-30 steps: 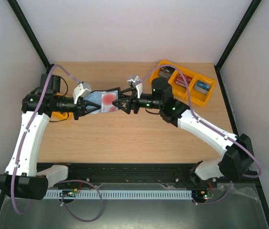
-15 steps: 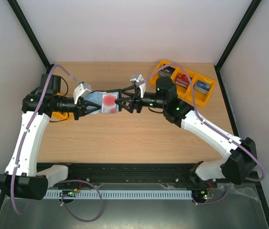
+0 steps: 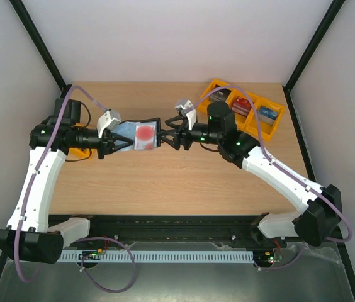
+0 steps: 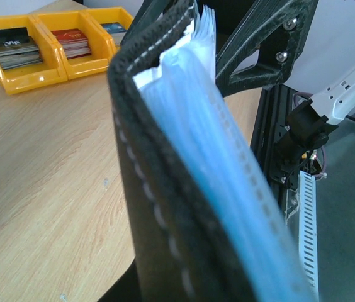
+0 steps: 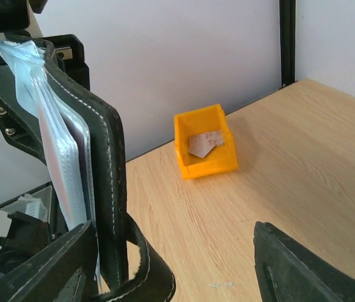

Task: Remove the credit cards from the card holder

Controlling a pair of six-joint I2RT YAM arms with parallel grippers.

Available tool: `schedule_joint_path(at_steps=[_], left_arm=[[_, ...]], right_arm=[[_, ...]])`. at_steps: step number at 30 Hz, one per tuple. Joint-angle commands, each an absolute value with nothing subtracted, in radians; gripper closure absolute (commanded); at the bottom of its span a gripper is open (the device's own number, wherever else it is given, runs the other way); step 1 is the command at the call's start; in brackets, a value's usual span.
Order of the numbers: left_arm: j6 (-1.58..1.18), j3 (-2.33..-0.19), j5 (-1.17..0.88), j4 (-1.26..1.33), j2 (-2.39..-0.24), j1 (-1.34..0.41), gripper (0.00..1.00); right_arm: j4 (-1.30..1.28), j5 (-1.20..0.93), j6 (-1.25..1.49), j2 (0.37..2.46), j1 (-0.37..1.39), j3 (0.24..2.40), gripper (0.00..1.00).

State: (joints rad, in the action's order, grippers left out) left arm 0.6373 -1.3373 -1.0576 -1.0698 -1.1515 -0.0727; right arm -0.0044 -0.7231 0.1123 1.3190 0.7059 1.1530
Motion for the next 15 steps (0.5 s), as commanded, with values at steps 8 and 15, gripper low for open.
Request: schedule_joint_path(at_steps=[8, 15], left_arm=[[0.665, -1.289, -1.117, -1.086, -1.135, -0.064, 0.98], [0.671, -1.267, -1.115, -1.090, -1.133, -0.058, 0.98]], right_arm=[[-0.029, -0.664, 0.153, 1.177, 0.701, 1.088, 0.34], [-0.033, -0.626, 0.158, 1.144, 0.701, 1.051, 0.33]])
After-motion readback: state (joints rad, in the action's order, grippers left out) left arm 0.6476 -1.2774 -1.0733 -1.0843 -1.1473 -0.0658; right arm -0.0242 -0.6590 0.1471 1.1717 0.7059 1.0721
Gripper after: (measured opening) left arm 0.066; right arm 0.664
